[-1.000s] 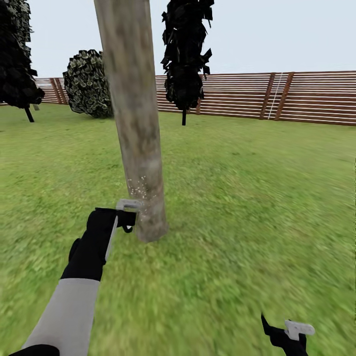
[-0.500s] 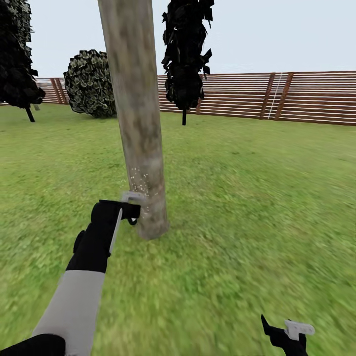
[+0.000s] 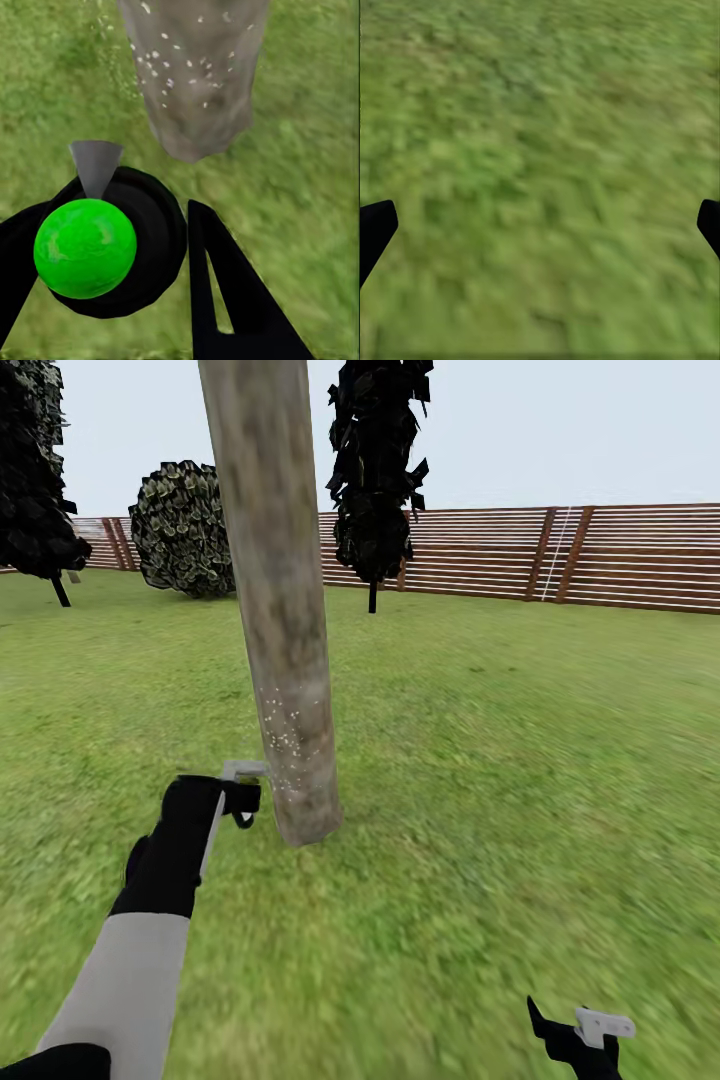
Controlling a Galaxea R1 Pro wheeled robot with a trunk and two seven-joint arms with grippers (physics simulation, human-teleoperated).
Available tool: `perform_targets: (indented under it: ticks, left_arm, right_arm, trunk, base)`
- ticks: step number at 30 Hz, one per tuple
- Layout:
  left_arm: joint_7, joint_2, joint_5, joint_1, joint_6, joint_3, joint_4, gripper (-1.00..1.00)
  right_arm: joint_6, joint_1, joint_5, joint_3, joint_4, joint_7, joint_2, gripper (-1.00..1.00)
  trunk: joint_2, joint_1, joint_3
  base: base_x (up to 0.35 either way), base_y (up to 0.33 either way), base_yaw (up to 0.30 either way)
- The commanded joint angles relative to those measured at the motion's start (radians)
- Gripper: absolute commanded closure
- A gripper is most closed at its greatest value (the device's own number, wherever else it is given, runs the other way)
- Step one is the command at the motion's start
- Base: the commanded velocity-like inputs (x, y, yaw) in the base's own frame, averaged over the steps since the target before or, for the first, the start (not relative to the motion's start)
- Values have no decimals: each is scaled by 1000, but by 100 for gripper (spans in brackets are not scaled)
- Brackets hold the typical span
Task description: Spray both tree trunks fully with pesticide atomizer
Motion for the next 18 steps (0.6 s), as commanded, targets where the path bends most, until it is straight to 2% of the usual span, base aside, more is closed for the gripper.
perform_targets:
  ticks: [1,3,4,6,7,8,9,10,13,18]
  left_arm:
    - [2,-2,-3,17,-3,0,5,100]
    - [6,-3,-4,87,-19,0,16,100]
    - [7,-3,-5,116,-49,1,23,100]
    - [10,-2,-6,143,-105,5,66,100]
    - [11,0,-6,152,-173,36,172,100]
    - [12,-2,-6,153,-293,109,301,100]
    - [15,-3,-6,153,-336,123,344,100]
    - [129,-5,-3,154,-472,141,489,100]
    - [210,-4,-2,154,-510,142,562,100]
    - [215,-7,1,154,-516,136,583,100]
  right_arm:
    - [0,0,0,0,0,0,0,-100]
    - [0,0,0,1,0,0,1,-100]
    - [0,0,0,1,0,0,1,-100]
    - [0,0,0,1,0,0,1,-100]
    - [0,0,0,1,0,0,1,-100]
    - [0,0,0,1,0,0,1,-100]
    - [0,0,0,1,1,0,2,-100]
    - [1,0,1,3,4,1,4,-100]
    - [1,0,1,3,6,1,5,-100]
    - [2,0,1,3,6,2,6,-100]
  trunk:
    - [0,0,0]
    - [0,0,0]
    - [0,0,0]
    - [0,0,0]
    - [0,0,0]
    - [0,0,0]
    - [0,0,0]
    - [0,0,0]
    - [0,0,0]
    - [0,0,0]
  base:
    - [0,0,0]
    - [0,0,0]
    - [0,0,0]
    - [0,0,0]
    - [0,0,0]
    - [0,0,0]
    - [0,0,0]
    - [0,0,0]
    - [0,0,0]
    - [0,0,0]
